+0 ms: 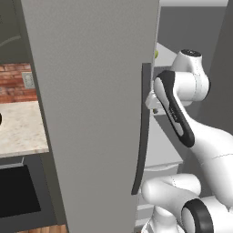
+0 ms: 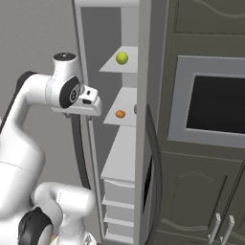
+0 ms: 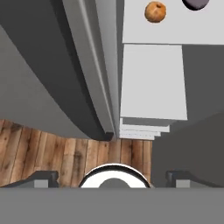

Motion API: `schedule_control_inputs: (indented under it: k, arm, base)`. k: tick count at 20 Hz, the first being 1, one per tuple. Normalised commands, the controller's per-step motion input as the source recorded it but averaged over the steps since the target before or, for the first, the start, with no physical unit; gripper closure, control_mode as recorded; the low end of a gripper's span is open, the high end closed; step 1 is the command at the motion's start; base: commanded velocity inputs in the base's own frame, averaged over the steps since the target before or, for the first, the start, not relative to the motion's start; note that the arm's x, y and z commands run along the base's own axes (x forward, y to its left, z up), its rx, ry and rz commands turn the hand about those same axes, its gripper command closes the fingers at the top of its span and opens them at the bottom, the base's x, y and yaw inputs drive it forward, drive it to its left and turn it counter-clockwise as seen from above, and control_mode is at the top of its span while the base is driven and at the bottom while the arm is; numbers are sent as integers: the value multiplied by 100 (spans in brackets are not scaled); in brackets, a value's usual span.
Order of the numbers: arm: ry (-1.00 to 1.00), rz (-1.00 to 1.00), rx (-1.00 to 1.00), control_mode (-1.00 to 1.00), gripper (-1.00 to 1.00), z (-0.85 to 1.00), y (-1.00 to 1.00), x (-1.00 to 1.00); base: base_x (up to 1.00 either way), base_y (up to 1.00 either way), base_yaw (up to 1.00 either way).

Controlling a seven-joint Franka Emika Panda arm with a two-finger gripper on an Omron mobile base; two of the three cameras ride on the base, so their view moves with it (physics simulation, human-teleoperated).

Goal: Take the eggplant, tangerine, and pear from the freezer and place them in the bowl on the counter.

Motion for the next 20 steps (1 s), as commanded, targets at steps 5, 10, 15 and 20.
schedule_control_inputs:
  k: [5, 10, 15, 20]
  arm:
    - [-4, 1, 0, -100, -100, 0, -8, -10]
    - [-17, 8, -2, -100, -100, 5, -27, 0]
    - [-25, 7, -1, -100, -100, 24, -17, 0]
    - [-5, 0, 0, -100, -100, 70, 0, 0]
  base:
    - [0, 0, 0]
    - [0, 0, 0]
    - [0, 0, 0]
    - [0, 0, 0]
